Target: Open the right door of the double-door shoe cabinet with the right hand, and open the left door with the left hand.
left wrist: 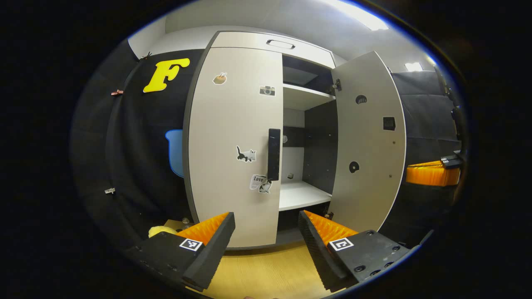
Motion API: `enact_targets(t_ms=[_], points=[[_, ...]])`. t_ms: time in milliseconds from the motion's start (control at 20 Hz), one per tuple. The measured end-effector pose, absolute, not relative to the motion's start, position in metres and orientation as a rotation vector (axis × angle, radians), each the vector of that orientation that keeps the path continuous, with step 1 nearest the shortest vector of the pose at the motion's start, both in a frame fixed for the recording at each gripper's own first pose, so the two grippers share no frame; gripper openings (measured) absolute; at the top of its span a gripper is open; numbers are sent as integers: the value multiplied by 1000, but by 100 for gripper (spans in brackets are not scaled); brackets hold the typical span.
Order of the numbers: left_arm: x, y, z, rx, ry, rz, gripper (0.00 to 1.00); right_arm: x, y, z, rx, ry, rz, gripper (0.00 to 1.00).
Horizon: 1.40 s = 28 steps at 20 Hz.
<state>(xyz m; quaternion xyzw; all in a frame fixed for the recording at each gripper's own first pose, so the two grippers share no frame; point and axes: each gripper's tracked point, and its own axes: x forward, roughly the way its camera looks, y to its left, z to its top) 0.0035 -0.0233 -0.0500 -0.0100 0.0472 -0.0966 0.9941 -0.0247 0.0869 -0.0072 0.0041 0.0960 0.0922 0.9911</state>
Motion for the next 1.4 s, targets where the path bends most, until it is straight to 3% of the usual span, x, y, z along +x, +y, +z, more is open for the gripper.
enact_targets(t_ms=[150,250,300,350,400,500,1050,1250,1400], points=[[4,-5,-42,-21,70,-200,95,-13,125,-20,48,220,186,12],[6,5,-38,-21,57,-190,95,-10,135,-26,62,223,176,36],[7,9,-37,-24,61,-187,95,-5,139,-30,60,217,177,57],[9,10,-36,-34,64,-190,95,-5,142,-33,51,207,176,66],[11,10,-33,-47,65,-194,95,-3,143,-37,41,196,171,84],[17,10,-25,-67,62,-200,95,1,141,-47,37,187,159,97],[117,-39,16,7,48,-190,94,12,91,-87,39,176,101,98],[157,-60,26,39,41,-153,93,11,96,-101,57,206,170,98],[179,-67,29,52,49,-109,85,12,97,-112,42,226,223,98]])
